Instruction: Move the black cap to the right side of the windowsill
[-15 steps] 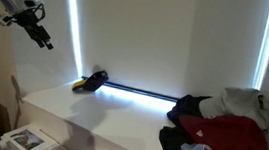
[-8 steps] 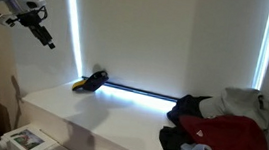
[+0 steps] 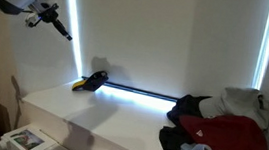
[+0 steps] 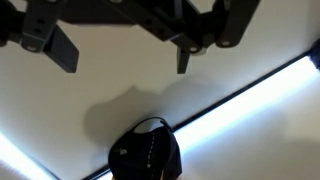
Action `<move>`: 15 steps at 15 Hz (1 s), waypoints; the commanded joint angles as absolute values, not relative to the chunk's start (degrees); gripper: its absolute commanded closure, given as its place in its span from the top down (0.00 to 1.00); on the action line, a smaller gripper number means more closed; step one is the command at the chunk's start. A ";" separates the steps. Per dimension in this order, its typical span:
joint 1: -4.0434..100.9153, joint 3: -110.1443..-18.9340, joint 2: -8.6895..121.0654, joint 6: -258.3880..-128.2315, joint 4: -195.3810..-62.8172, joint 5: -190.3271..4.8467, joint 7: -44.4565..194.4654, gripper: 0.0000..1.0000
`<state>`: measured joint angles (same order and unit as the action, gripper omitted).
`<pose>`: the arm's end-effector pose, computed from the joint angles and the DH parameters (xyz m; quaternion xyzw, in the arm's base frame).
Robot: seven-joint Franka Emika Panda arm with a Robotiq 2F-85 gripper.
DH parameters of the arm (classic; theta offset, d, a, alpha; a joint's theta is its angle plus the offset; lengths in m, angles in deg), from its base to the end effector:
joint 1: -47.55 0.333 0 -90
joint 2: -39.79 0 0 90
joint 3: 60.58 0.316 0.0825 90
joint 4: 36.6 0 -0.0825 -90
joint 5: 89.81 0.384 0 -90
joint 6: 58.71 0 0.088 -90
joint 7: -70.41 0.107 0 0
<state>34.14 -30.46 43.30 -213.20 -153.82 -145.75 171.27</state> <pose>0.5661 0.1939 0.4711 -0.8585 0.3160 -0.3980 0.0688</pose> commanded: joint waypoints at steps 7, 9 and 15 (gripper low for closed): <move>52.68 -45.63 61.99 -204.92 -141.90 -141.99 168.84 1.00; 52.68 -45.80 62.32 -204.89 -141.14 -141.85 168.44 1.00; 62.00 -54.20 75.96 -197.21 -125.93 -141.04 175.17 1.00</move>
<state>57.93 -50.90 65.68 -201.45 -137.04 -144.00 175.09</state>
